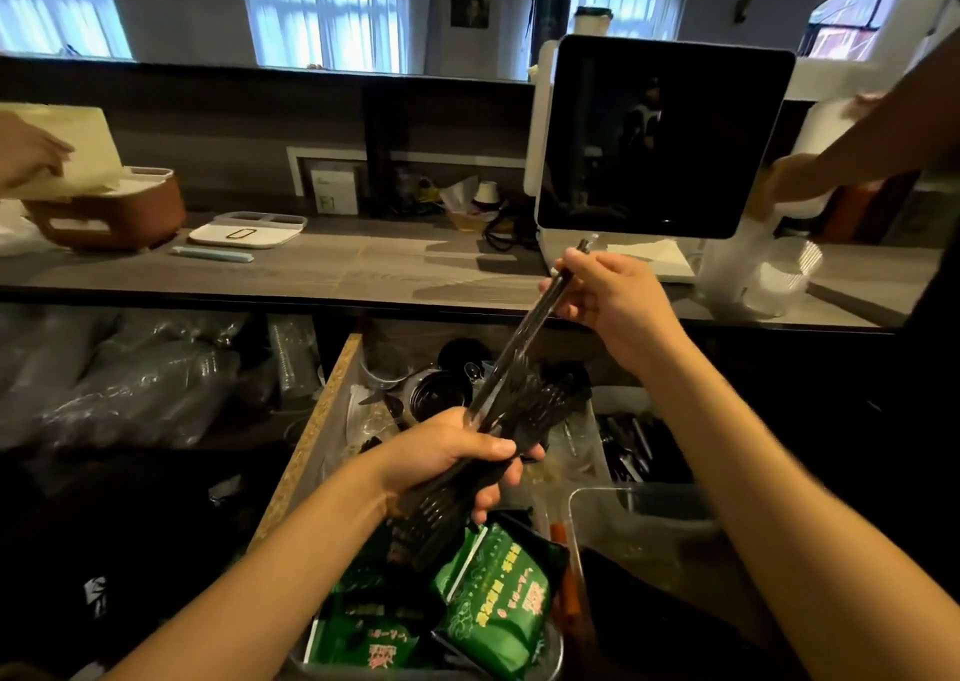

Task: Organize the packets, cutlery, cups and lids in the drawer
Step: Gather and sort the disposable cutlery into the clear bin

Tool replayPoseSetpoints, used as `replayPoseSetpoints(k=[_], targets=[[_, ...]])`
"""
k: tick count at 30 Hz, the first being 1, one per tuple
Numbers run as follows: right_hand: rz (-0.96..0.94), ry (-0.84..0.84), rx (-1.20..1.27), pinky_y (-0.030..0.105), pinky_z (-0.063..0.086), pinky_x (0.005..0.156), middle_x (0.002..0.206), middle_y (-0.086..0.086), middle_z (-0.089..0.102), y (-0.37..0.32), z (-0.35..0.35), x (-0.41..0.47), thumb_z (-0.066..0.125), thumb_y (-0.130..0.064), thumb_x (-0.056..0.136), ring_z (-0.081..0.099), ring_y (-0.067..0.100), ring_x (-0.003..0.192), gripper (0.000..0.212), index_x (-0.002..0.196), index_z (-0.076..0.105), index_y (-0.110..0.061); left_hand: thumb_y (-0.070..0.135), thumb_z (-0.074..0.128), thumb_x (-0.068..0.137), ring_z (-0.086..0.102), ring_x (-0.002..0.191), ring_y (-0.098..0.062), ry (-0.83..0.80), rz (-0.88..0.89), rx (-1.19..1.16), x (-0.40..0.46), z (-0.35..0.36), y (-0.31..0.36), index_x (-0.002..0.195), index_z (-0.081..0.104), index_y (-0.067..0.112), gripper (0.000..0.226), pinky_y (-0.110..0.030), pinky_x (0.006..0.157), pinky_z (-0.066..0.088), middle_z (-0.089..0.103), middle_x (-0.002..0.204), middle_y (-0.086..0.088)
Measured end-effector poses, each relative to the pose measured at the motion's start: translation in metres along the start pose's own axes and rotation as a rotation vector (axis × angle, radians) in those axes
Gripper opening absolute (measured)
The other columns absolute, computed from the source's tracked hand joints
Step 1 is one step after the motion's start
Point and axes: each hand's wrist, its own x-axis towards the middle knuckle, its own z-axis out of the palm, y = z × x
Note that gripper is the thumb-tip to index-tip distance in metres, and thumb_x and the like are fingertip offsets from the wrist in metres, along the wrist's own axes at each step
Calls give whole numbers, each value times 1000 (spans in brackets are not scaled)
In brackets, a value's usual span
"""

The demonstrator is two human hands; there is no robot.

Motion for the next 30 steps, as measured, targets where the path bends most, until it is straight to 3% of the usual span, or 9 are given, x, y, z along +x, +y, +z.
replayPoseSetpoints(k=[6, 9, 13, 17, 22, 26, 30], targets=[[-213, 339, 191, 26, 56, 67, 77, -1, 66, -21, -43, -9, 48, -22, 102, 70, 12, 76, 18, 93, 62, -14, 11, 58, 93, 50, 51, -11, 126, -21, -131, 16, 16, -9, 121, 58, -5, 32, -23, 45, 46, 59, 77, -5], [-191, 371, 273, 31, 56, 63, 67, -1, 61, -28, -60, -21, 46, -22, 103, 66, 15, 64, 17, 97, 61, -14, 15, 54, 87, 41, 45, -8, 239, 24, -297, 29, 28, -3, 112, 58, 1, 29, -18, 39, 38, 53, 69, -2], [-46, 235, 223, 18, 33, 40, 57, -2, 53, -12, -78, -41, 40, -24, 105, 42, 10, 41, 23, 94, 60, -18, 17, 52, 91, 33, 38, -3, 372, 102, -388, 51, 42, 7, 106, 56, 3, 20, -14, 33, 28, 45, 62, 1], [134, 52, 104, 18, 18, 35, 53, -3, 41, 17, -93, -61, 39, -29, 105, 26, 6, 37, 27, 95, 63, -19, 20, 49, 103, 32, 36, -2, 461, 144, -390, 69, 66, 10, 103, 58, 6, 16, -14, 32, 27, 40, 59, 3], [412, -112, -77, 19, 26, 40, 60, 0, 47, 51, -104, -83, 38, -20, 104, 36, 8, 44, 30, 102, 65, -8, 28, 56, 101, 41, 39, -4, 566, 131, -392, 89, 89, 8, 89, 57, 12, 20, -16, 35, 38, 45, 56, 5], [572, -230, -221, 19, 39, 47, 70, 6, 60, 79, -117, -101, 45, -9, 102, 49, 11, 56, 24, 93, 66, -7, 31, 62, 98, 37, 38, -3, 647, 151, -371, 98, 99, 0, 82, 55, 14, 24, -14, 34, 33, 42, 55, 6], [649, -317, -366, 30, 49, 76, 92, 10, 67, 96, -124, -111, 50, -22, 101, 61, 18, 82, 21, 95, 66, -12, 35, 61, 98, 32, 35, -3, 666, 154, -397, 109, 107, -8, 73, 53, 17, 32, -16, 33, 28, 38, 50, 7]])
